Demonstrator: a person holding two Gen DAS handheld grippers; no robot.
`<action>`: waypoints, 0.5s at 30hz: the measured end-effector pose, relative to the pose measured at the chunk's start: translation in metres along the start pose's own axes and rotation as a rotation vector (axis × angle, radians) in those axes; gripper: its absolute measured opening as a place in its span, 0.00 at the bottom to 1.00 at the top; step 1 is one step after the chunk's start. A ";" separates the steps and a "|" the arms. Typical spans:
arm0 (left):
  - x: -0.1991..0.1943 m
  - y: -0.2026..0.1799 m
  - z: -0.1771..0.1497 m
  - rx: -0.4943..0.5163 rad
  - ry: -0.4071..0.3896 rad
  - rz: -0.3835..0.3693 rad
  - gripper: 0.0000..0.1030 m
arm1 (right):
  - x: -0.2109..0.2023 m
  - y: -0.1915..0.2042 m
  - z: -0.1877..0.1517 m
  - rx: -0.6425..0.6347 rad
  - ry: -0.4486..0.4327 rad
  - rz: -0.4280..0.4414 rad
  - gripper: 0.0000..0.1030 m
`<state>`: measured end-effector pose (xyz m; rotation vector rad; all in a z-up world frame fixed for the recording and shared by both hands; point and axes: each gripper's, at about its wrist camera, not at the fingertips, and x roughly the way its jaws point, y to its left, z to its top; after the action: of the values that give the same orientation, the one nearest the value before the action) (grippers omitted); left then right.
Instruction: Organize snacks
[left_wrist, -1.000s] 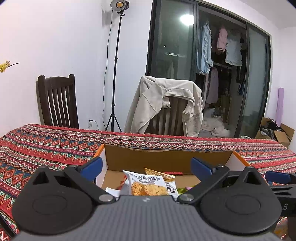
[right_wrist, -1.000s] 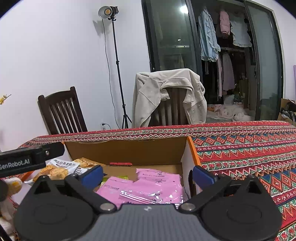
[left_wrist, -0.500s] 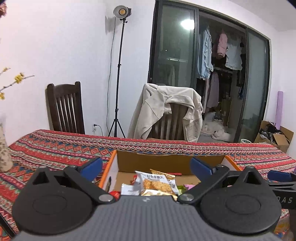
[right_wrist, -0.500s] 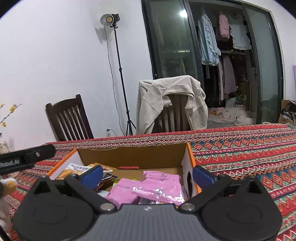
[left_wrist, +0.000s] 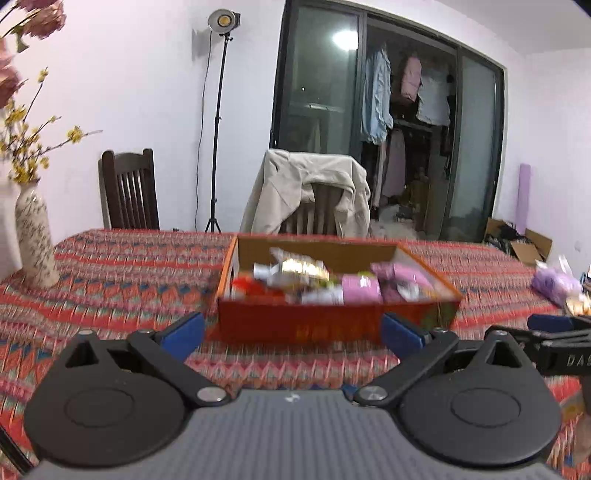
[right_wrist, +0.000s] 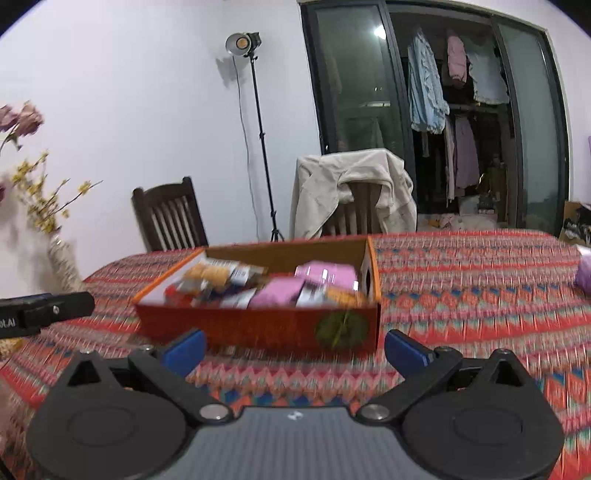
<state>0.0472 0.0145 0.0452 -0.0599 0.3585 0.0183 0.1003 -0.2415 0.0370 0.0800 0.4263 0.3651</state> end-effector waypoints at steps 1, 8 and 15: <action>-0.005 0.001 -0.008 0.001 0.006 0.002 1.00 | -0.005 0.001 -0.007 0.005 0.009 0.005 1.00; -0.026 0.005 -0.040 -0.004 0.046 -0.014 1.00 | -0.024 0.003 -0.045 0.027 0.059 0.019 1.00; -0.030 0.004 -0.051 -0.002 0.067 -0.025 1.00 | -0.029 0.003 -0.053 0.030 0.077 0.011 1.00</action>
<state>0.0010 0.0154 0.0078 -0.0673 0.4246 -0.0080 0.0529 -0.2493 0.0009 0.0978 0.5077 0.3732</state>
